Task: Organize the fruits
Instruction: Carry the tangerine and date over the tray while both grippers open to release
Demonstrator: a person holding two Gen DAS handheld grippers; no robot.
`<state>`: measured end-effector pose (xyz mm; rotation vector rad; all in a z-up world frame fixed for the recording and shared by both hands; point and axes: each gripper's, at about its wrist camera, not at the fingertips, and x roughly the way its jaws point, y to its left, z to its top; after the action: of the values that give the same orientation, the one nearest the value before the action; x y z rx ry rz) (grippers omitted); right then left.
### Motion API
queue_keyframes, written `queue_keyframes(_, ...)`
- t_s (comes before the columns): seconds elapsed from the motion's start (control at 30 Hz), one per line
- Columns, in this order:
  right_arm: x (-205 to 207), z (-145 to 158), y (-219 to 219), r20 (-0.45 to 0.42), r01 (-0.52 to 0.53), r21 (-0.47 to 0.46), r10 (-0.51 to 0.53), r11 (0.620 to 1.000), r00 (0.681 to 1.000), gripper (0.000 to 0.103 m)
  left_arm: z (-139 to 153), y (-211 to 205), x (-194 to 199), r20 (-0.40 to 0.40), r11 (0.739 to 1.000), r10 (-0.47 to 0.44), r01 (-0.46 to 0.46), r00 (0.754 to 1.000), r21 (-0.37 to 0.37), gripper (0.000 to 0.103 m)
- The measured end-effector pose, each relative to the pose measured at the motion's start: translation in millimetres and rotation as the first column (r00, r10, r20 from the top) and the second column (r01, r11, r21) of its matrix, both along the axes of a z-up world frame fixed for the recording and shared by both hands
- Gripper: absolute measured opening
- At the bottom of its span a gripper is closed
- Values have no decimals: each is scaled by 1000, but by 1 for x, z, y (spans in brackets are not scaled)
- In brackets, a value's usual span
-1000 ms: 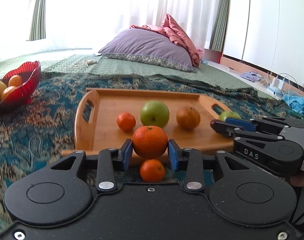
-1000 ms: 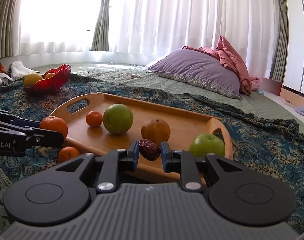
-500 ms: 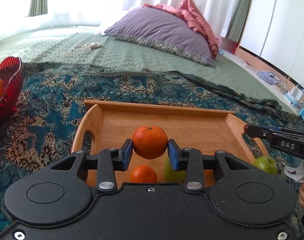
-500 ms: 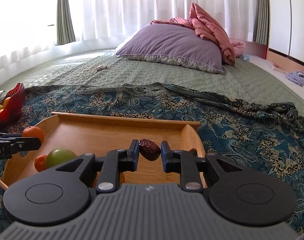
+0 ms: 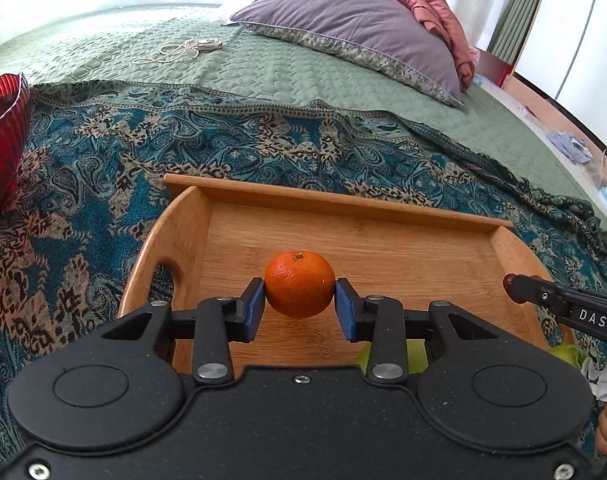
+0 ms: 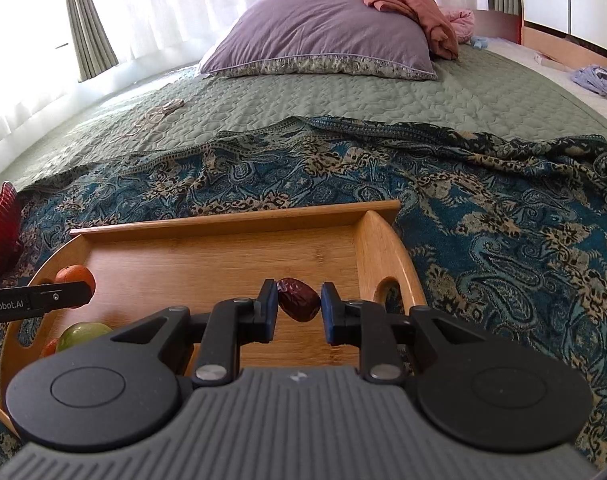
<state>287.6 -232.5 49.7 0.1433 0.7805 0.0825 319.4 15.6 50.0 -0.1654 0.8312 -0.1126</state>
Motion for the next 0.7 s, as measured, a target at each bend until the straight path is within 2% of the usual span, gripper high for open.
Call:
queue_keyframes(0.13,2,-3,0,-11,-6,0,6,1000,1000,27,-4,-5,2,2,1000,-4,4,1000,28,36)
queue_keyframes(0.7,6,-11,8,-37,-37,-39,35,999,999,28,-9,-7,5,-5,1000,-7,8,1000,29,36)
